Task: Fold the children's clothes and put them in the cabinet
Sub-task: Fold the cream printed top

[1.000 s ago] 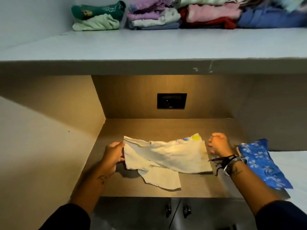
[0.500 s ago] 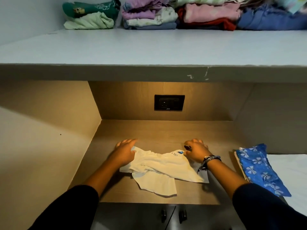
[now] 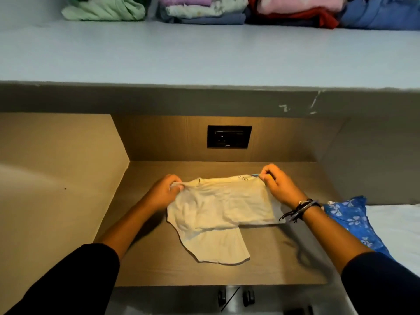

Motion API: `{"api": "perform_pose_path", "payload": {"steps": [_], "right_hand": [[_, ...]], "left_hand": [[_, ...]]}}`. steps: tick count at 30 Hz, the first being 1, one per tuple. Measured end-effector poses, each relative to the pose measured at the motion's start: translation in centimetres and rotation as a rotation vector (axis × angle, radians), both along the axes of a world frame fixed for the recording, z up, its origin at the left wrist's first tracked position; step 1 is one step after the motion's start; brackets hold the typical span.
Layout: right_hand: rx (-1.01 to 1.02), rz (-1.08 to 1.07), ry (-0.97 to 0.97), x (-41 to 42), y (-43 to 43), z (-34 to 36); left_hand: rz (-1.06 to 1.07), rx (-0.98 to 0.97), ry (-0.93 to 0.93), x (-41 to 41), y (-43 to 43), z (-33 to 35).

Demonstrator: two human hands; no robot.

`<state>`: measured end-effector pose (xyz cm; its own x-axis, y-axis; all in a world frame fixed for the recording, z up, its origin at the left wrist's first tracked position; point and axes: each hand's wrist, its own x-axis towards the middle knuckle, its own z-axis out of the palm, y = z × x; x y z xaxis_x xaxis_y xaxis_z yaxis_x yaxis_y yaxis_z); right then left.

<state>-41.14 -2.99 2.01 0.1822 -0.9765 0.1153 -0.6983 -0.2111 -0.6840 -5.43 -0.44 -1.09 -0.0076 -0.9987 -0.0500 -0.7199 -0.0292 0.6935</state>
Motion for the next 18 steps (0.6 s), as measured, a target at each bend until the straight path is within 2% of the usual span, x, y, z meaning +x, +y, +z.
{"api": "perform_pose_path", "payload": {"steps": [2, 5, 7, 10, 15, 18], "right_hand": [[-0.093, -0.015, -0.058, -0.6, -0.5, 2.4], [-0.265, 0.046, -0.027, -0.8, -1.3, 5.0], [-0.339, 0.047, -0.094, -1.1, -1.4, 6.1], [-0.227, -0.001, -0.293, -1.5, -0.9, 7.1], [-0.158, 0.026, -0.308, -2.3, 1.0, 7.1], [0.016, 0.126, -0.319, -4.3, 3.3, 6.7]], "left_hand": [[0.003, -0.062, 0.109, 0.0, -0.5, 3.2], [-0.06, -0.131, 0.092, 0.4, -0.8, 7.4], [-0.074, -0.177, 0.103, 0.3, -0.4, 9.6], [-0.076, -0.223, 0.073, 0.1, 0.4, 11.6], [-0.089, -0.134, 0.07, -0.3, 2.6, 12.8], [-0.156, -0.003, 0.088, 0.5, 4.9, 12.3]]}}
